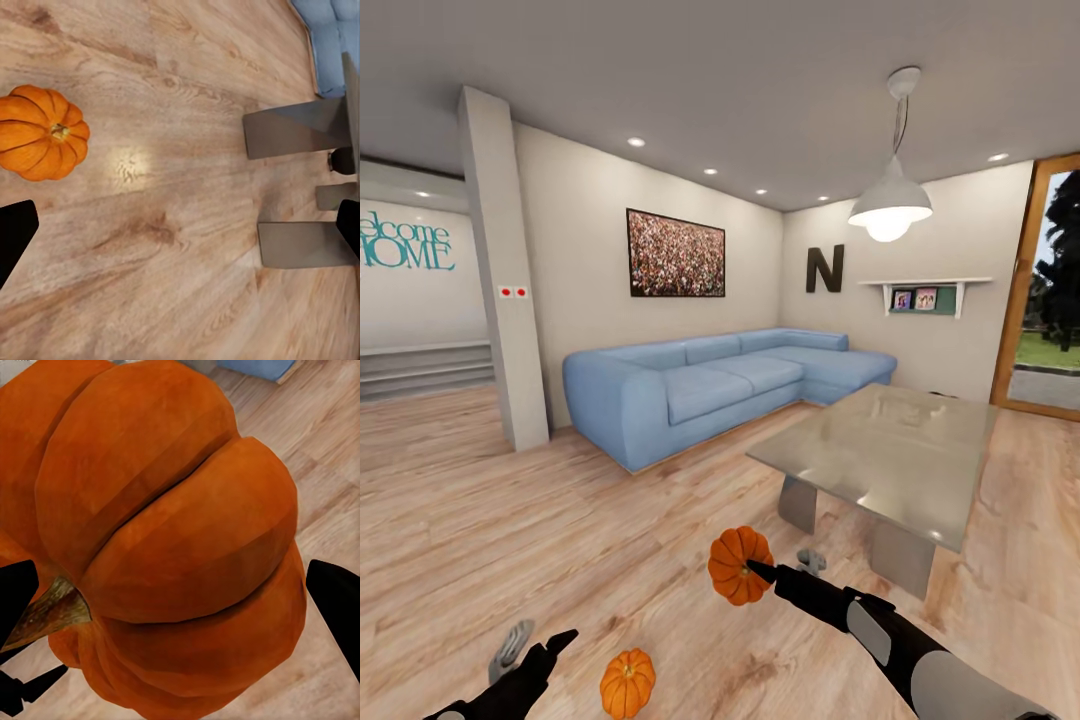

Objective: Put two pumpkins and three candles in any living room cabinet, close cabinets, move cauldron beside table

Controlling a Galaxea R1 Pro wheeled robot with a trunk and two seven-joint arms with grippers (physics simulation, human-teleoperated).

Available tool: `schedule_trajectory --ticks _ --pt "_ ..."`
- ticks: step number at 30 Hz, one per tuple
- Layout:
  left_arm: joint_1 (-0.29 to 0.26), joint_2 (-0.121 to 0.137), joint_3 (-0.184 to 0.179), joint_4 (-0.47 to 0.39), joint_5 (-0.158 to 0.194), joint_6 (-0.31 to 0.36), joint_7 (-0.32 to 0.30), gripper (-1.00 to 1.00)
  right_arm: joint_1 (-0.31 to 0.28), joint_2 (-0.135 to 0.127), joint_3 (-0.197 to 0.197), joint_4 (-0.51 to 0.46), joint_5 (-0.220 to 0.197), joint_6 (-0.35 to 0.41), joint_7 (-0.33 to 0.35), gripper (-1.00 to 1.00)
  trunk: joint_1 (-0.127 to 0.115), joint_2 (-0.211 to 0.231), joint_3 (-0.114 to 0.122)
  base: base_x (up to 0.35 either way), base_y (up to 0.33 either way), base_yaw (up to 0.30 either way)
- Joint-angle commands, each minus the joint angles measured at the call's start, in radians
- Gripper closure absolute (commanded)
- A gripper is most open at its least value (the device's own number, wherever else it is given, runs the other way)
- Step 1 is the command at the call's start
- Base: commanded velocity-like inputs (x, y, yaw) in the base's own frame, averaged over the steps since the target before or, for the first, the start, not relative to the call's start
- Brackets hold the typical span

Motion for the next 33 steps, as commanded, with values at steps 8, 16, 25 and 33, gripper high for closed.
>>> schedule_trajectory --ticks 8,16,25,33 --pt "0.000 0.000 0.003 0.000 0.006 0.008 -0.002 -1.00 0.000 -0.001 0.005 -0.001 -0.010 0.008 -0.002 1.00 -0.031 0.056 0.024 0.000 0.000 0.000" --pt "-0.001 0.000 0.003 0.000 0.007 0.008 -0.002 -1.00 0.000 -0.001 0.005 -0.001 -0.010 0.008 -0.006 1.00 -0.062 0.112 0.049 0.000 0.000 0.000" --pt "0.000 0.000 0.003 0.000 0.007 0.008 -0.002 -1.00 0.000 -0.001 0.004 -0.002 -0.010 0.007 0.001 1.00 -0.096 0.175 0.077 0.000 0.000 0.000" --pt "0.000 0.000 0.003 0.000 0.007 0.008 -0.003 -1.00 0.000 -0.001 0.003 -0.002 -0.010 0.007 0.001 1.00 -0.127 0.231 0.102 0.000 0.000 0.000"
